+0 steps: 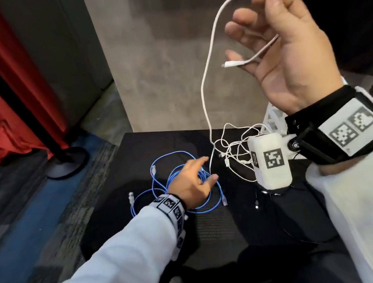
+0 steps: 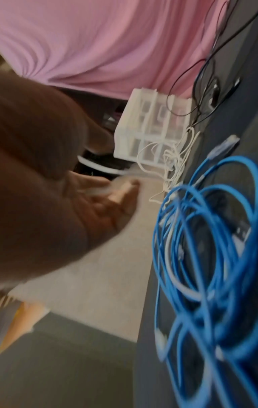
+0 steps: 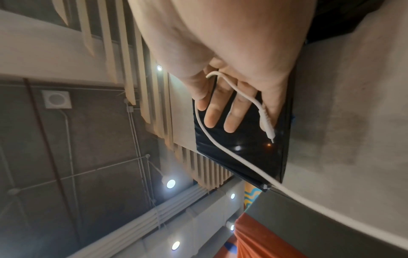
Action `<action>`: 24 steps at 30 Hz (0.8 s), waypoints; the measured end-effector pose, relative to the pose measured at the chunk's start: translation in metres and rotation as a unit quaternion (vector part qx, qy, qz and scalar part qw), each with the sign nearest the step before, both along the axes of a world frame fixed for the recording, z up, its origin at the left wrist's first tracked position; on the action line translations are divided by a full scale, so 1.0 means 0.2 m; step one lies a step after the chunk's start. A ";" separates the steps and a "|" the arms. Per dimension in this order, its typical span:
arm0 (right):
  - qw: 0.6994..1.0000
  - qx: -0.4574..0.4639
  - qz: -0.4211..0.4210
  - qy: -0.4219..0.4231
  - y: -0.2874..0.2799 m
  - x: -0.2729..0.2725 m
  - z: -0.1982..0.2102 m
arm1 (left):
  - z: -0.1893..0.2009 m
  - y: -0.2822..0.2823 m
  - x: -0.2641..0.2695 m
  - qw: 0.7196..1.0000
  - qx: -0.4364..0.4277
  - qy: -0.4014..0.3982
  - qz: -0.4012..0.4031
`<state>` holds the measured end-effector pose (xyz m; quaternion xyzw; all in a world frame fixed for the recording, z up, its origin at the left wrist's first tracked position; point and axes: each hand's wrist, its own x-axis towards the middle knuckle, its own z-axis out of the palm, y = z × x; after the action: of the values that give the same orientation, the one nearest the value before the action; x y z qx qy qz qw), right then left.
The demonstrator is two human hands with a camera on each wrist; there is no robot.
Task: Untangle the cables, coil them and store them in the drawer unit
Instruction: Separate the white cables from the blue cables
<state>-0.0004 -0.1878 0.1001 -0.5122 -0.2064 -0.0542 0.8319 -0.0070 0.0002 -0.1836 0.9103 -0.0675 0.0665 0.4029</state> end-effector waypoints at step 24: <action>0.959 -0.281 0.024 0.029 0.07 -0.10 -0.72 | 1.00 -0.17 -0.08 0.882 -0.465 -0.072 0.003</action>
<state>-0.0203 -0.1742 -0.0437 -0.7215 -0.2012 0.0412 0.6613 -0.0233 -0.0343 0.0166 0.6113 -0.0551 0.1569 0.7737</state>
